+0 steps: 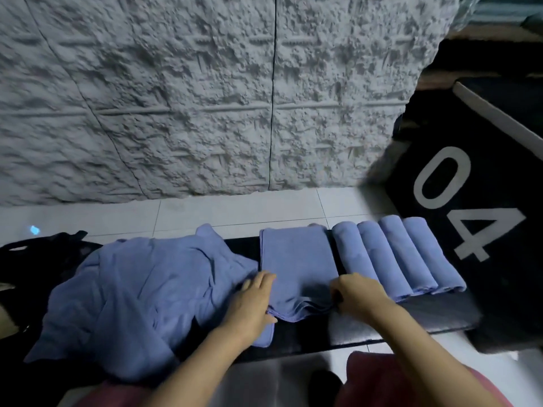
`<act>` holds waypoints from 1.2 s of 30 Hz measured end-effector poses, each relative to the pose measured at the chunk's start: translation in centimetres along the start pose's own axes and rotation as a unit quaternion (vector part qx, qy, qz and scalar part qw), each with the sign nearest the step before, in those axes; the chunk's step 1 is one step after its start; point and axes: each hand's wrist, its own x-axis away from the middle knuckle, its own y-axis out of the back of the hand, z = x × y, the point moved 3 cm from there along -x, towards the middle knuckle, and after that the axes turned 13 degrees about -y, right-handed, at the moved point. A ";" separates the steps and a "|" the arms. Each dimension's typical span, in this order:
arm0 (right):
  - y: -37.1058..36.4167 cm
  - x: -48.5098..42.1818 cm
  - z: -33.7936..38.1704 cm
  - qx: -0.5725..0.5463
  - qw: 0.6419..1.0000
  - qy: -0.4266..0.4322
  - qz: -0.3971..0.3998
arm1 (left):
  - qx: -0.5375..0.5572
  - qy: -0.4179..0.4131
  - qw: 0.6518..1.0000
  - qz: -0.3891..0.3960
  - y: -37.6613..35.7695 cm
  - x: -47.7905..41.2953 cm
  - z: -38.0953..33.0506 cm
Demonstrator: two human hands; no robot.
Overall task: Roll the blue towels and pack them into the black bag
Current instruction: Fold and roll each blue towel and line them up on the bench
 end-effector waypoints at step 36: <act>-2.6 -1.1 -0.6 -0.151 0.981 -0.043 0.114 | 0.197 0.095 0.970 -0.106 -2.0 1.0 3.9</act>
